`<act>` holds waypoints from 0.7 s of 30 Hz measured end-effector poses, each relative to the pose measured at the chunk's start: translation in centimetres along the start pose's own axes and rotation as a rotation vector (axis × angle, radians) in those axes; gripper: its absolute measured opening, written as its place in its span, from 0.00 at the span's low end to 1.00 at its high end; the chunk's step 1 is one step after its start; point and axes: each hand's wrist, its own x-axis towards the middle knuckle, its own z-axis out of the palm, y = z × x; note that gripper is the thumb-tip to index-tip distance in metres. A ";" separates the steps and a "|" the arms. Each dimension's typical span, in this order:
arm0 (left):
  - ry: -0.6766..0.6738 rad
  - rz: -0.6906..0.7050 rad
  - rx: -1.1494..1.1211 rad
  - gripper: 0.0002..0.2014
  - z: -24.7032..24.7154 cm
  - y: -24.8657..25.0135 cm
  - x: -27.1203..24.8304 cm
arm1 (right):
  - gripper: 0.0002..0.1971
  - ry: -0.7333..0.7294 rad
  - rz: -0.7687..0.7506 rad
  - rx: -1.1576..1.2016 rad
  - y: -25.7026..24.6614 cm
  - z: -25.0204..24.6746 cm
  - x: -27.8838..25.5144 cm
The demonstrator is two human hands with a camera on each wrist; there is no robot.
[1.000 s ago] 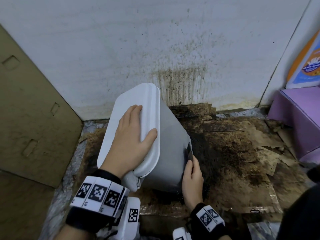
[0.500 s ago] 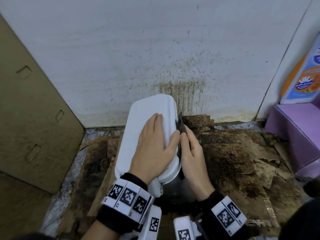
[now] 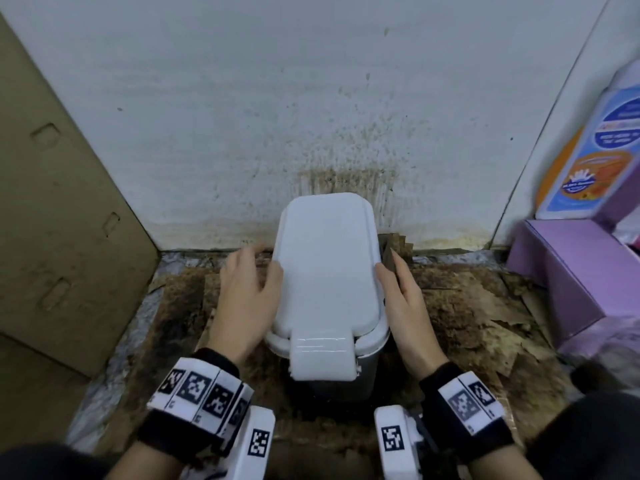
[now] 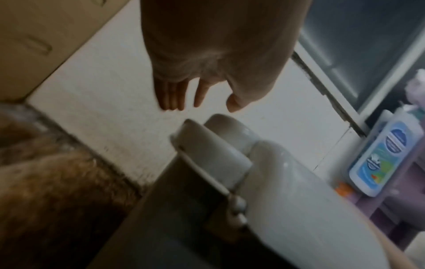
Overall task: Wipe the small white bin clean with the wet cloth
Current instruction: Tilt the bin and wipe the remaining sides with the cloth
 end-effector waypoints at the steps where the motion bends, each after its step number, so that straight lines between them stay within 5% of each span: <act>1: -0.045 -0.061 0.017 0.30 0.2 -0.3 -0.3 | 0.24 -0.005 0.010 0.015 -0.3 -0.5 0.0; 3: -0.165 -0.176 -0.007 0.41 0.9 -0.2 -1.1 | 0.17 -0.021 0.023 0.026 -0.9 -1.4 -0.2; 5: -0.214 -0.220 -0.090 0.40 1.7 0.3 -1.9 | 0.19 -0.048 0.014 -0.008 -1.1 -1.9 -0.1; 8: -0.181 -0.173 -0.128 0.37 2.4 0.8 -2.2 | 0.43 -0.040 0.009 -0.102 -1.1 -1.6 0.2; 10: -0.183 -0.141 -0.160 0.37 2.5 0.7 -2.0 | 0.50 -0.031 0.002 -0.147 -0.8 -1.5 0.5; 21: -0.448 -0.029 -0.145 0.38 -1.6 0.5 1.2 | 0.44 0.230 -0.070 -0.118 0.0 1.9 -3.0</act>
